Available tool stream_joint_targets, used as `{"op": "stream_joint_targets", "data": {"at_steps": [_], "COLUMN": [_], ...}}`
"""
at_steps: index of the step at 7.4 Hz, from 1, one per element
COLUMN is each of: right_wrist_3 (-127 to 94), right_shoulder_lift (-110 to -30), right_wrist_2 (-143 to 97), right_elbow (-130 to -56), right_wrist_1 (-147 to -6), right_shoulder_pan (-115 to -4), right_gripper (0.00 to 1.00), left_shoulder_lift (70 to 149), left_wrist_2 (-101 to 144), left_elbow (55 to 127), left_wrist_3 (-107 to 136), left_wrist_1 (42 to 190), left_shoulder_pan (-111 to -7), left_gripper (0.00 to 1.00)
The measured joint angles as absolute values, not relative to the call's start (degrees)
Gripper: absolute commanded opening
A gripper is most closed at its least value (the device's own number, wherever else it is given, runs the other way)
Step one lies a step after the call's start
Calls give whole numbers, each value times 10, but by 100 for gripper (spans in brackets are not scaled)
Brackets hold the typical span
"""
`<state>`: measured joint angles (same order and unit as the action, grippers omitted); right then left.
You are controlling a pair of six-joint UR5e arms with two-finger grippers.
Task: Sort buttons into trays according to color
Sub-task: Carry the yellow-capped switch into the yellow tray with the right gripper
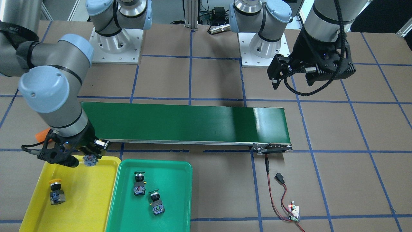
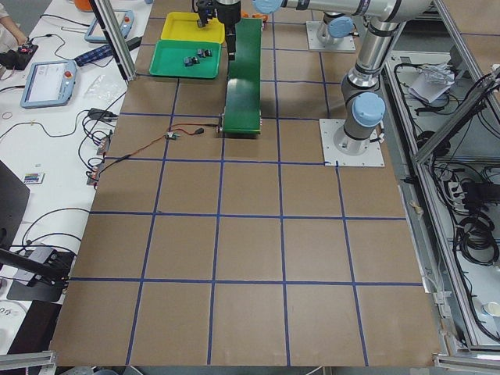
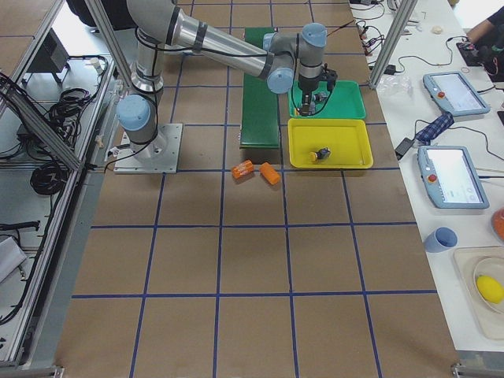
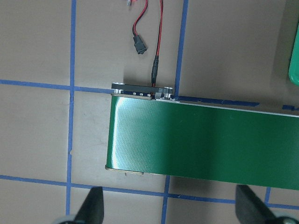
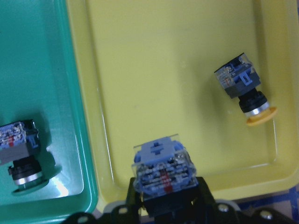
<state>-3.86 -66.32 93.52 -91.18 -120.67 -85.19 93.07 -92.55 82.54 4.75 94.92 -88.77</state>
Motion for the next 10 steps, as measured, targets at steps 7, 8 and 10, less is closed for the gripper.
{"op": "stream_joint_targets", "data": {"at_steps": [7,8,10], "right_wrist_3": [-17,-18,-20], "right_shoulder_lift": [-593,-601,-661], "right_wrist_2": [980,979,970], "right_elbow": [-911,-914,-917], "right_wrist_1": [-1317,-1311,-1219], "right_shoulder_pan": [-833,-832,-833], "right_gripper": [100,100,100], "left_shoulder_lift": [944,943,940], "left_wrist_2": [-926,-927,-929], "left_elbow": [824,824,822], "left_wrist_3": [47,47,47], "left_wrist_1": [949,949,937], "left_shoulder_pan": [-888,-888,-887], "left_gripper": [100,100,100]}}
